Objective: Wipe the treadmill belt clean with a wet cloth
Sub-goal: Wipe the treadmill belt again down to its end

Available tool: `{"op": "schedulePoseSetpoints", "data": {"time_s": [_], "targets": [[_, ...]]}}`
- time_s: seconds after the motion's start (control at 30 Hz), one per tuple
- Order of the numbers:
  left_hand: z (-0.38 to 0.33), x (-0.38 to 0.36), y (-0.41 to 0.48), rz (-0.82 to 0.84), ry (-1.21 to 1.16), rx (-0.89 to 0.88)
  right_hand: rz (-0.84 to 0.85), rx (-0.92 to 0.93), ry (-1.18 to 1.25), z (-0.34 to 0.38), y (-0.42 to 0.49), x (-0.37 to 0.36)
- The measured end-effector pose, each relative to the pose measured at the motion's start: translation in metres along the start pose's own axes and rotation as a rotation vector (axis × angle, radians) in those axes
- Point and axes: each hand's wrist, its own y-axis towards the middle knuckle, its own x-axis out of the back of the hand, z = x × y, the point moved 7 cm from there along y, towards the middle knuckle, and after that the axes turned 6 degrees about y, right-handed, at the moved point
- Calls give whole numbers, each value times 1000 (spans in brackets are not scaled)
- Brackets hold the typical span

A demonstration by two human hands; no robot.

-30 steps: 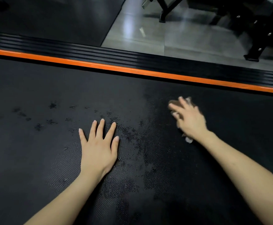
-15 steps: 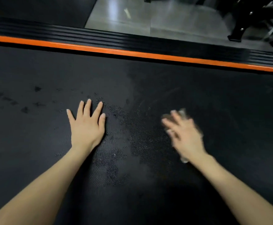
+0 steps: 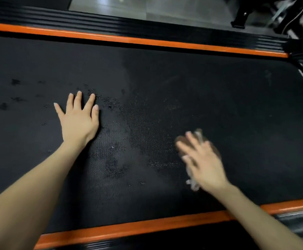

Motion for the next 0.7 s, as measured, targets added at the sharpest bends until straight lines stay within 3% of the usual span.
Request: {"op": "schedulePoseSetpoints", "data": {"time_s": [0.07,0.13,0.2,0.3,0.47,0.57,0.7], "targets": [[-2,0,0,4,-2,0,-52,-212,72,-36,-10,21],[-3,1,1,10,-10,1,-60,-299,97,-30,-7,17],[-3,2,0,14,-14,1,-12,-210,94,6,-1,1],[-1,0,0,14,-12,-7,155,67,74,53,-8,-23],[0,-1,0,30,-12,-30,475,426,2,20,-47,4],[0,-1,0,25,-11,-31,517,406,45,-4,-62,14],[-2,2,2,42,-13,-18,313,290,304,20,-48,-3]]}}
